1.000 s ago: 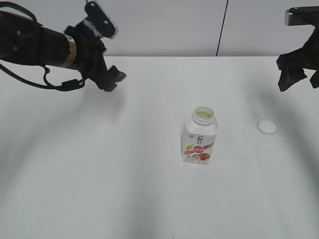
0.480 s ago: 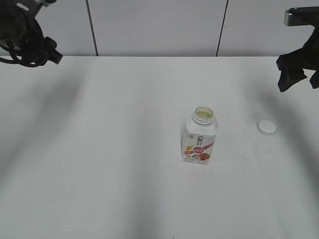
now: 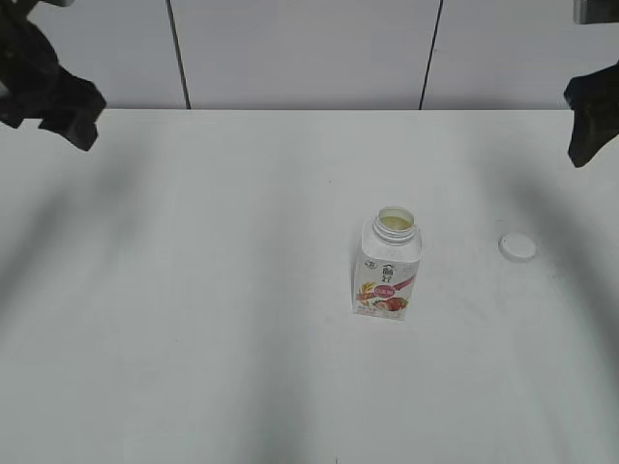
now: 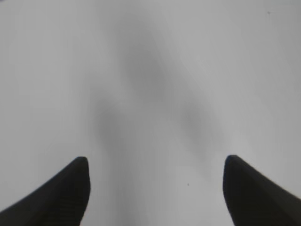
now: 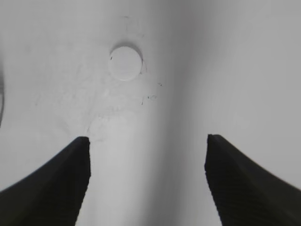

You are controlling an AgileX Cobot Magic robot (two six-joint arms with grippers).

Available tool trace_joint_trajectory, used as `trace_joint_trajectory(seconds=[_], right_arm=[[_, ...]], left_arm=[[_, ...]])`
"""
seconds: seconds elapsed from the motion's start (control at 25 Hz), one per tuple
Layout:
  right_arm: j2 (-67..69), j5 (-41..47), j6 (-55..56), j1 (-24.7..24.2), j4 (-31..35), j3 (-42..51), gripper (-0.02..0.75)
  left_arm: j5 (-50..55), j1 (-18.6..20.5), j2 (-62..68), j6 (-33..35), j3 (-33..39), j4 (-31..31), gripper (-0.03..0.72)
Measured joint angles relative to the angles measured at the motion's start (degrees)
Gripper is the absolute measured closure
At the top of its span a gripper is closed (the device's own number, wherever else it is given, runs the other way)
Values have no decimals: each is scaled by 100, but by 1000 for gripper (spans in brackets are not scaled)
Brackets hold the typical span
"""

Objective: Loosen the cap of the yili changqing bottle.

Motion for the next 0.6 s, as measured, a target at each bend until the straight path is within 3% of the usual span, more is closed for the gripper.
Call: trace_joint_trajectory(seconds=[0.24,0.4,0.6], right_arm=[[-320,181,-188,0,0,-277,143],[-561,183,-206,0,7,-277,143],[-1171,191,-200,0,122,-160,143]], left_arm=[[1032,413,-48,143,-246,-159,155],[1745,478,-193,146,-246,-223,155],[1898,492,-651,146,-73,-592,155]])
